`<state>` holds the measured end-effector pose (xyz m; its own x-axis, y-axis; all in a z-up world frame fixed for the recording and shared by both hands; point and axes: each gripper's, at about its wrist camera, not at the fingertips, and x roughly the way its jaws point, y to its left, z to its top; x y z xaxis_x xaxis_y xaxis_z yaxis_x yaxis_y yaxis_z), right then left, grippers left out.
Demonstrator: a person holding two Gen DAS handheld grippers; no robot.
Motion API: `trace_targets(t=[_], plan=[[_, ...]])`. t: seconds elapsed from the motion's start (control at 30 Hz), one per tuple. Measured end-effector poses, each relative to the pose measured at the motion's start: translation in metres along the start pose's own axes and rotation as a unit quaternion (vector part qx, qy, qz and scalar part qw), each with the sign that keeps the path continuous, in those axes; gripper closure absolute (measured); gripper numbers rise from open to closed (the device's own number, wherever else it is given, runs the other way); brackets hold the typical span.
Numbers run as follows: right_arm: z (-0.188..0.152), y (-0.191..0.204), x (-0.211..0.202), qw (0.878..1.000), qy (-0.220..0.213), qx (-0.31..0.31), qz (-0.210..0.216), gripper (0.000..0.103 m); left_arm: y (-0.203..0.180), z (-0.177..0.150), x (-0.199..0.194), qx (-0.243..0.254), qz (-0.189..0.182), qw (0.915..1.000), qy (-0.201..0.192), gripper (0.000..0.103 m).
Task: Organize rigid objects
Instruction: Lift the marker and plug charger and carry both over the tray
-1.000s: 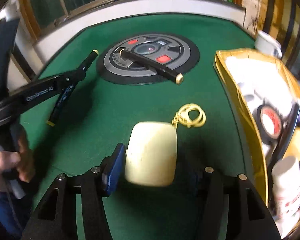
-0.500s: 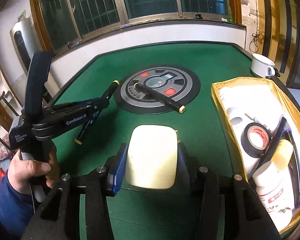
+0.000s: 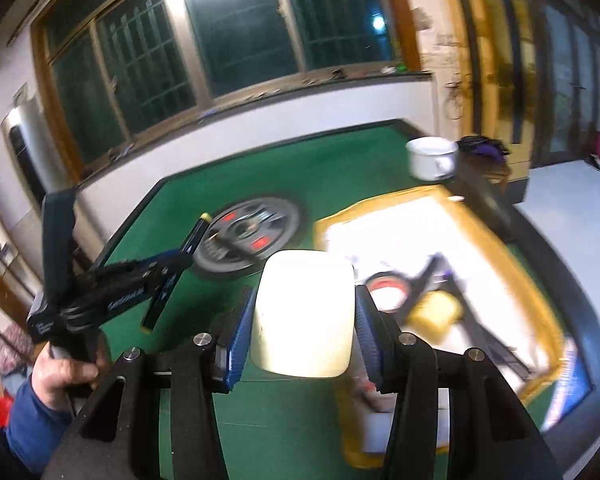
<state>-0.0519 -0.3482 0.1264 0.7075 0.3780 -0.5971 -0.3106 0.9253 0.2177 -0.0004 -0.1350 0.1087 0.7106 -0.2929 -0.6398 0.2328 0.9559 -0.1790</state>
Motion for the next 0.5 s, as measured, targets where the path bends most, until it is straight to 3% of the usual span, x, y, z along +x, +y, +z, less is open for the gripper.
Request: trace_targets(t=[0.2, 0.5], plan=[[0.004, -0.048, -0.017, 0.999, -0.004, 0.030, -0.029, 0.060, -0.051, 0.023, 0.024, 0.022, -0.054, 0.9981, 0.021, 0.091], [0.005, -0.090, -0.001, 0.998, 0.034, 0.046, -0.033, 0.060, -0.111, 0.043, 0.090, 0.055, -0.071, 0.9936, 0.069, 0.091]])
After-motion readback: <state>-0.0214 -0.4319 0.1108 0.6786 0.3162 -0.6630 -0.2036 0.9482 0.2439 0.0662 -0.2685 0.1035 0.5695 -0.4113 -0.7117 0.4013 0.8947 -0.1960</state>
